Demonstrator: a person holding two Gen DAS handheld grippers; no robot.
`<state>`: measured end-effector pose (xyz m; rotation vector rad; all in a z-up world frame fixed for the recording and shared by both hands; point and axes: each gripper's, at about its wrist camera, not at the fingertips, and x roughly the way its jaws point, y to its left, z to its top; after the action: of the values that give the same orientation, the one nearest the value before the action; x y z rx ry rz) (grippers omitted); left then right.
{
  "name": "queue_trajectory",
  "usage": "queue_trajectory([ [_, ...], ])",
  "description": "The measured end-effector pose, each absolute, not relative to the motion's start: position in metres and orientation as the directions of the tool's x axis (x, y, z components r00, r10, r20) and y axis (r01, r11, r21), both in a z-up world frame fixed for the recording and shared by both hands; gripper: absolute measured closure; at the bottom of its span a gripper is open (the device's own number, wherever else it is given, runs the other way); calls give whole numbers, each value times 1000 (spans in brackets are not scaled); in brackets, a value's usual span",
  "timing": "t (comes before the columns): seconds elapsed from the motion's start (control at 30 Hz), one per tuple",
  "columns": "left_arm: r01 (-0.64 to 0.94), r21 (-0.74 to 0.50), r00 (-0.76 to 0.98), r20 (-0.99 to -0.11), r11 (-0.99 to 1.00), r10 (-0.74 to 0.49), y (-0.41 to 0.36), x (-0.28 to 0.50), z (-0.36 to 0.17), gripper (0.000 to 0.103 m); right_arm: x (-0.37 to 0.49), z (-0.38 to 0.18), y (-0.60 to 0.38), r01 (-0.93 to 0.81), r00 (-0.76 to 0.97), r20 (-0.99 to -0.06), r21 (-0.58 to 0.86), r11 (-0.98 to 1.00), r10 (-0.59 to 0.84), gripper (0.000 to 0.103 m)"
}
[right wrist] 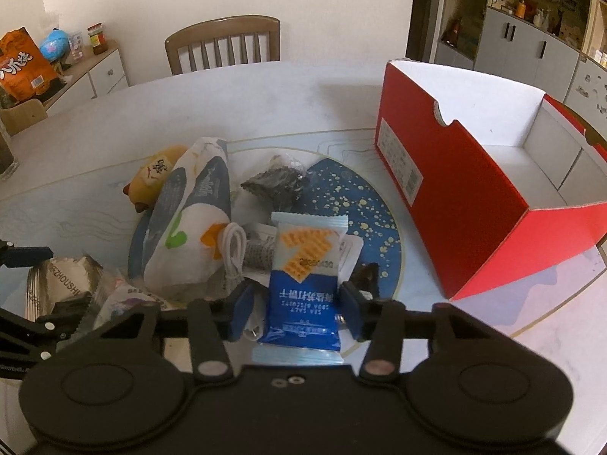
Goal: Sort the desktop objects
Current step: 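Grasp the blue biscuit packet with the right tool while the left tool grasps the silver ZHOUSHI foil bag, then carry the biscuit packet in the right tool while the left tool carries the foil bag into the red box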
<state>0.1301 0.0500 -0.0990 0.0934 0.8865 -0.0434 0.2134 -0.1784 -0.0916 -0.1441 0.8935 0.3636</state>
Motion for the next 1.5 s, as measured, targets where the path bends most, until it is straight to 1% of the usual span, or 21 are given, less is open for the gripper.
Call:
queue_trajectory([
  [0.03,72,64,632,-775,995,4,50,130,-99,19,214,-92,-179,-366,569,-783,31,930,251,63],
  [0.2,60,47,631,-776,997,-2,52,129,-98,23,212,-90,-181,-360,575,-780,31,933,247,67],
  [0.33,45,28,630,-777,999,-7,54,127,-96,25,210,-87,-181,-359,581,-773,36,933,253,67],
  [0.8,-11,9,657,-753,1000,14,64,109,-77,26,195,-73,-184,-349,609,-747,49,936,266,67],
  [1.23,7,-7,705,-710,1000,-10,60,88,-52,26,170,-57,-185,-317,645,-727,26,948,235,67],
  [1.5,45,-15,734,-678,999,-43,51,77,-38,26,151,-46,-189,-296,674,-705,14,955,219,67],
])
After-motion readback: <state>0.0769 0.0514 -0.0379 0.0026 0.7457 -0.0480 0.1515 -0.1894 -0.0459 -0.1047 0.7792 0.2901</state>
